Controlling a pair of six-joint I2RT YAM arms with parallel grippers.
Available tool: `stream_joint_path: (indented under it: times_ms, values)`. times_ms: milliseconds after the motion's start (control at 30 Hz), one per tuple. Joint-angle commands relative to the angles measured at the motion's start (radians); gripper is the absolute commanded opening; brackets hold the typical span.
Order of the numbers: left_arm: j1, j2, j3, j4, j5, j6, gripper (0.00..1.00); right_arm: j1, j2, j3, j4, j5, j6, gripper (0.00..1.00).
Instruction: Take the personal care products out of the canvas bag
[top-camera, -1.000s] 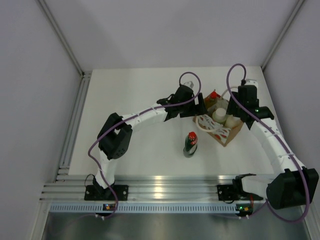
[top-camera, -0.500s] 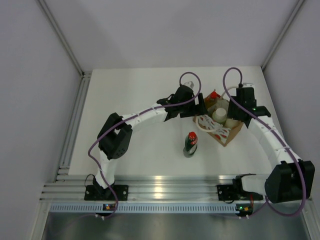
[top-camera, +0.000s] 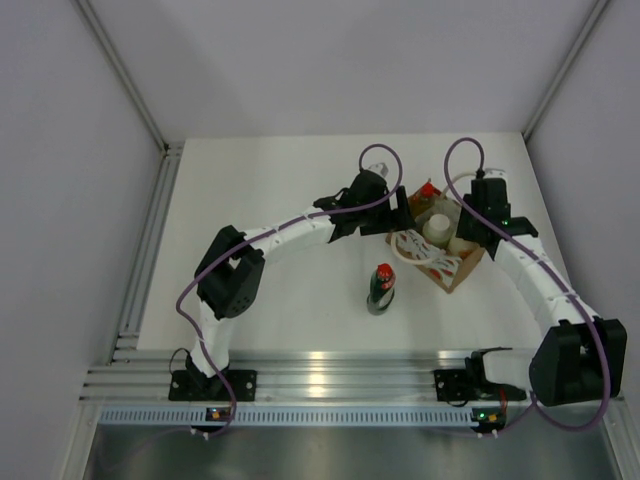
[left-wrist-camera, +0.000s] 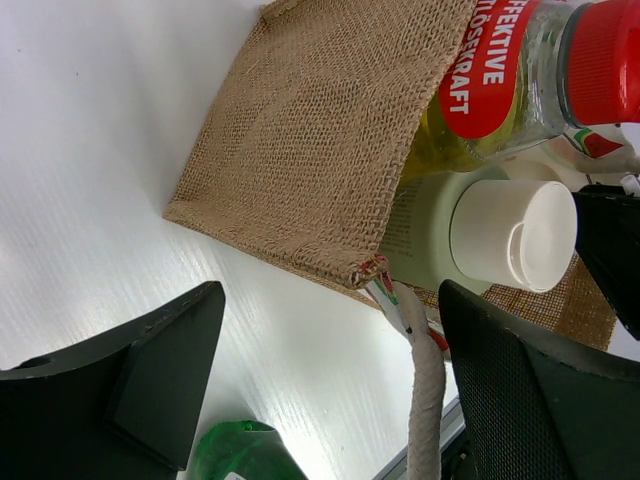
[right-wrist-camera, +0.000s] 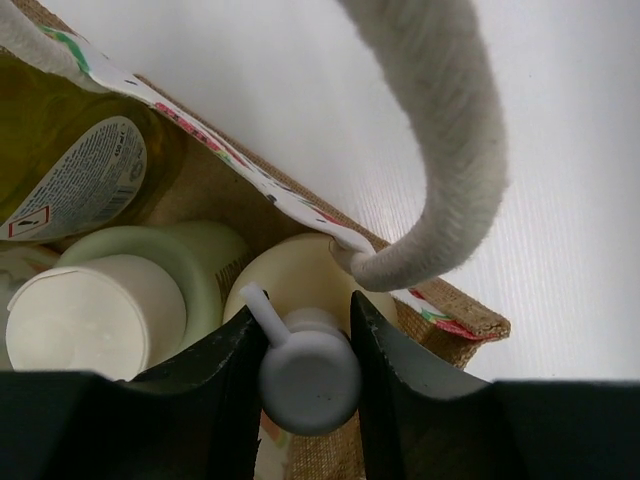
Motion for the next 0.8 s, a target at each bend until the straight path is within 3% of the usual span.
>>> stream_joint_path:
  times_ms: [0,100,167,433,767]
  values:
    - [-0.002,-0.027,0.012,0.031,0.012,0.013,0.92,-0.017,-0.008,-0.043,0.021,0.004,0.005,0.2]
    - [-0.002,-0.027,0.012,0.031,0.012,0.013,0.92,-0.018,-0.026,-0.056,0.043,0.004,0.005,0.05]
    - [-0.002,-0.027,0.01,0.031,0.012,0.013,0.92,-0.015,-0.057,-0.06,0.074,-0.014,-0.001,0.0]
    - [-0.003,-0.027,0.015,0.031,0.007,0.008,0.92,-0.014,-0.186,-0.068,0.176,-0.049,-0.027,0.0]
    - [-0.002,-0.029,0.015,0.029,0.0,0.011,0.92,-0.012,-0.172,-0.036,0.173,-0.046,-0.055,0.0]
